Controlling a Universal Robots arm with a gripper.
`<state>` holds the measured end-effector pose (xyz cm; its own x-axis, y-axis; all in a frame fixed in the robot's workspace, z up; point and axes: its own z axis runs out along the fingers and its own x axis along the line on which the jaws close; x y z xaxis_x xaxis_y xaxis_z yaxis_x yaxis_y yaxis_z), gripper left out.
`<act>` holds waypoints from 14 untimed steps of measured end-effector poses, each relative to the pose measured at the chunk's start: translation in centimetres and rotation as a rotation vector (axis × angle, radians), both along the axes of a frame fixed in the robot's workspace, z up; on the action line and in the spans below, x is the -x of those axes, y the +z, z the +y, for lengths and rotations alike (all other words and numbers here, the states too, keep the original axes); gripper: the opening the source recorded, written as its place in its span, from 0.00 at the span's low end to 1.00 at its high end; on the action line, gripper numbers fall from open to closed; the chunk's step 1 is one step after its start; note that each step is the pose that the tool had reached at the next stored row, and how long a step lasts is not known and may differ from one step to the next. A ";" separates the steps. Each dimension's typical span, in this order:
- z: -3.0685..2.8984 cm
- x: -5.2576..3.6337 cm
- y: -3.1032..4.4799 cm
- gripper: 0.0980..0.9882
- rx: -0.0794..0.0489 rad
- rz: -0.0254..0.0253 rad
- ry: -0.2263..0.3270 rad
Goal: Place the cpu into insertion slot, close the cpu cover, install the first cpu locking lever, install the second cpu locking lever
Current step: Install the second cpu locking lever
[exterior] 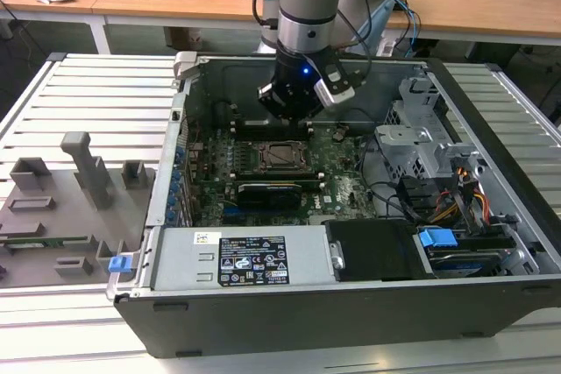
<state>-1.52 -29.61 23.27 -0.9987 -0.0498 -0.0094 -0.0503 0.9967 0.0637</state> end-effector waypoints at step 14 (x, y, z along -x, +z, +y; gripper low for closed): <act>-0.35 0.01 0.14 0.01 0.000 -0.0001 0.000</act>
